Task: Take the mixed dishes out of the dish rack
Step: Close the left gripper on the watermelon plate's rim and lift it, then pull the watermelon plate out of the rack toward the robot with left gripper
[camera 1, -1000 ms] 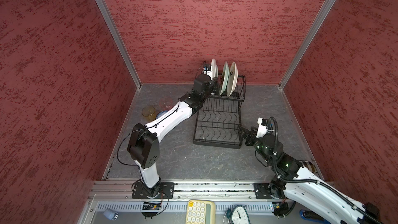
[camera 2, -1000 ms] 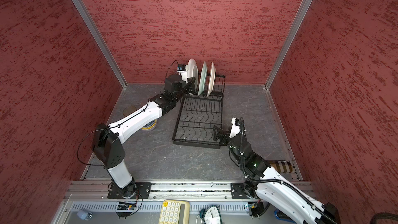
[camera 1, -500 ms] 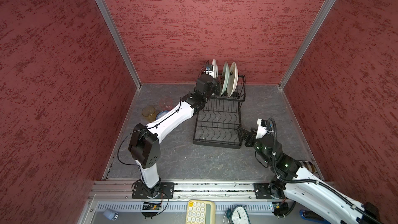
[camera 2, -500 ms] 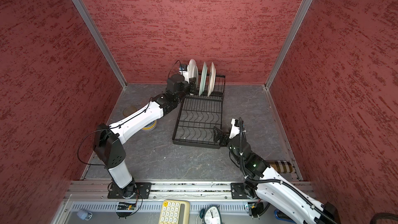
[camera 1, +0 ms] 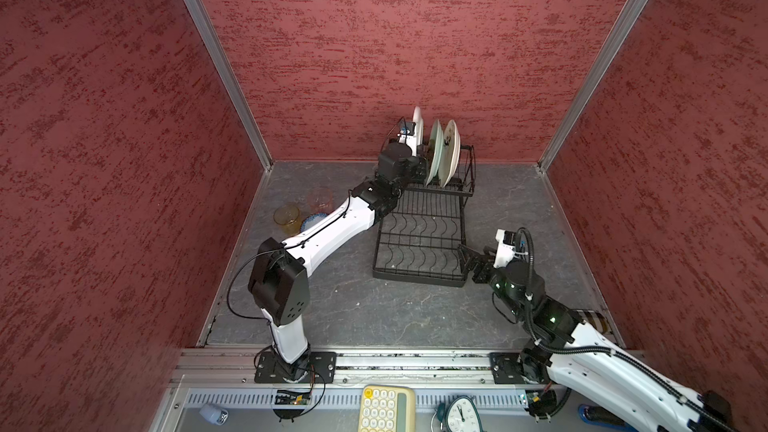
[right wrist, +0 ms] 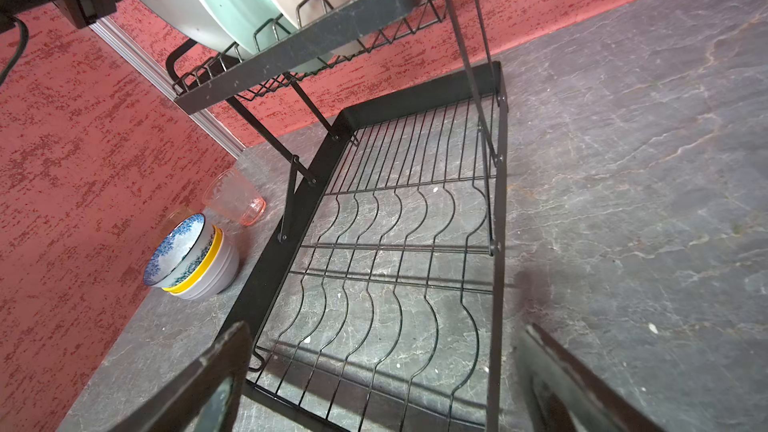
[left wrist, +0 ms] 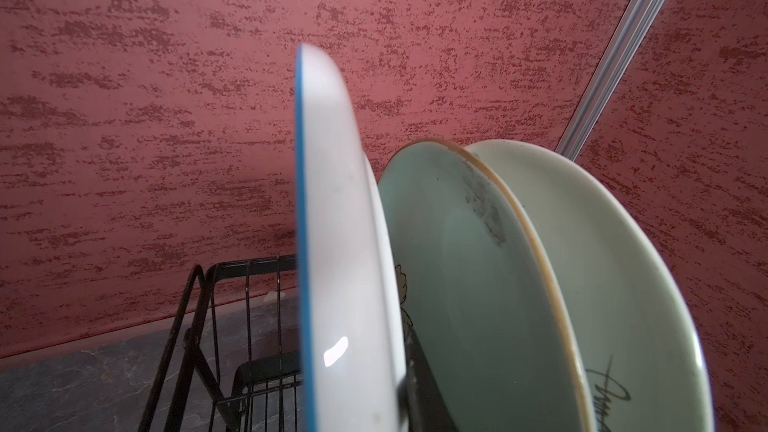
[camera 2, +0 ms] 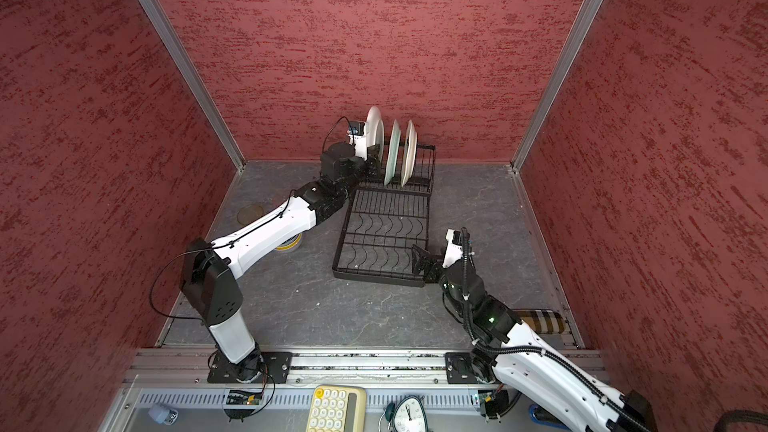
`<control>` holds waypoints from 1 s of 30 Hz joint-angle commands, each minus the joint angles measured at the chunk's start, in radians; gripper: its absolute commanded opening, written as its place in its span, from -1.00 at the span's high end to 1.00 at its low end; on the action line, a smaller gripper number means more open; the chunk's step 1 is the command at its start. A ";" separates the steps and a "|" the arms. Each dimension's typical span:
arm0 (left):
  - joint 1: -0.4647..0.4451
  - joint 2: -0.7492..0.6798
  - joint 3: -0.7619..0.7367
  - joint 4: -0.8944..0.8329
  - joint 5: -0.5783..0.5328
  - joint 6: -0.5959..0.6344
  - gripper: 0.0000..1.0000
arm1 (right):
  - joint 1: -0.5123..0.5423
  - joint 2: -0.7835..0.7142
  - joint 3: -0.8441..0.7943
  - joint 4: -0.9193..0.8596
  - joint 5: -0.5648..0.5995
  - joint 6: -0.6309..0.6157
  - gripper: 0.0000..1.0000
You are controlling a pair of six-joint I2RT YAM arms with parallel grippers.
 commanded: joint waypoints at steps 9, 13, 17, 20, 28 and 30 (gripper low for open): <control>-0.022 -0.166 -0.071 0.242 -0.016 0.082 1.00 | -0.006 -0.019 -0.010 -0.012 -0.002 0.015 -0.98; -0.024 -0.198 -0.102 0.256 -0.018 0.096 1.00 | -0.006 -0.013 -0.008 -0.008 -0.004 0.015 -0.98; -0.031 -0.247 -0.149 0.258 -0.020 0.091 1.00 | -0.005 -0.011 -0.007 -0.010 -0.005 0.018 -0.98; -0.046 -0.318 -0.231 0.284 -0.024 0.086 1.00 | -0.006 -0.009 -0.007 -0.006 -0.003 0.021 -0.98; -0.098 -0.499 -0.408 0.239 -0.077 0.085 1.00 | -0.007 0.037 0.011 0.024 -0.027 0.023 -0.98; -0.117 -0.541 -0.453 0.223 -0.107 0.088 1.00 | -0.007 0.055 0.009 0.045 -0.034 0.027 -0.98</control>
